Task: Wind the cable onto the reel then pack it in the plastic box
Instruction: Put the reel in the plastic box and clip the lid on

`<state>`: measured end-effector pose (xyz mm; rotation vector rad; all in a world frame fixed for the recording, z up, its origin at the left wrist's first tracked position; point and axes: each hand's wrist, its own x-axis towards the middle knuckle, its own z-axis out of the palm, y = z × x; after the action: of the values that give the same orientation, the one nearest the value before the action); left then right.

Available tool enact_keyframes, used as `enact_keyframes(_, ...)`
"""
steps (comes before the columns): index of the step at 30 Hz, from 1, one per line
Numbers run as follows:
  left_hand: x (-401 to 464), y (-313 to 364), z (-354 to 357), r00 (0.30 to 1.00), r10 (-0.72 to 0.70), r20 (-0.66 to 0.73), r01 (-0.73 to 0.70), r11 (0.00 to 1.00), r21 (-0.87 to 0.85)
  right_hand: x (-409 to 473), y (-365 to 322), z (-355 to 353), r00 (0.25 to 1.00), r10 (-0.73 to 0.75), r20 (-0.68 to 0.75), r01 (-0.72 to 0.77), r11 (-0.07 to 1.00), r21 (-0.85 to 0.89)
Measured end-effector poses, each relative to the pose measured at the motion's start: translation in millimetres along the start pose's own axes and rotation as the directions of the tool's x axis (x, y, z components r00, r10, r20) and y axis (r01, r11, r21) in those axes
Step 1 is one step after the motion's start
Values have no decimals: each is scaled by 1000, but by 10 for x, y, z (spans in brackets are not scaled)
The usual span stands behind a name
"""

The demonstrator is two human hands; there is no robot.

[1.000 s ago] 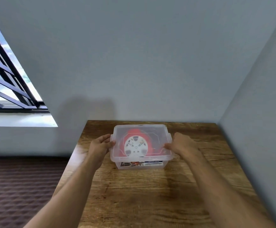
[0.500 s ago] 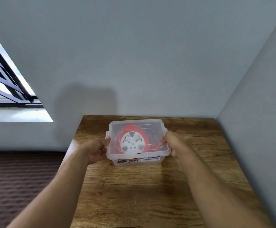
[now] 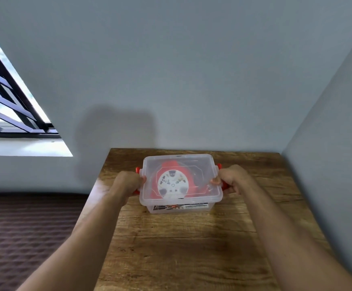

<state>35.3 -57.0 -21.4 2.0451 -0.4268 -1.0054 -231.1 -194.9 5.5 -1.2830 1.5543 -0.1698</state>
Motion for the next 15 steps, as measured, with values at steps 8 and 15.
enact_keyframes(8,-87,64,86,983,160,-94,-115,923,368,-118,-47,206,952,-149,-269,50,938,-343)
enact_keyframes(15,-191,-40,176,952,283,-117,-217,893,394,-191,-49,204,955,-178,-238,57,896,-441)
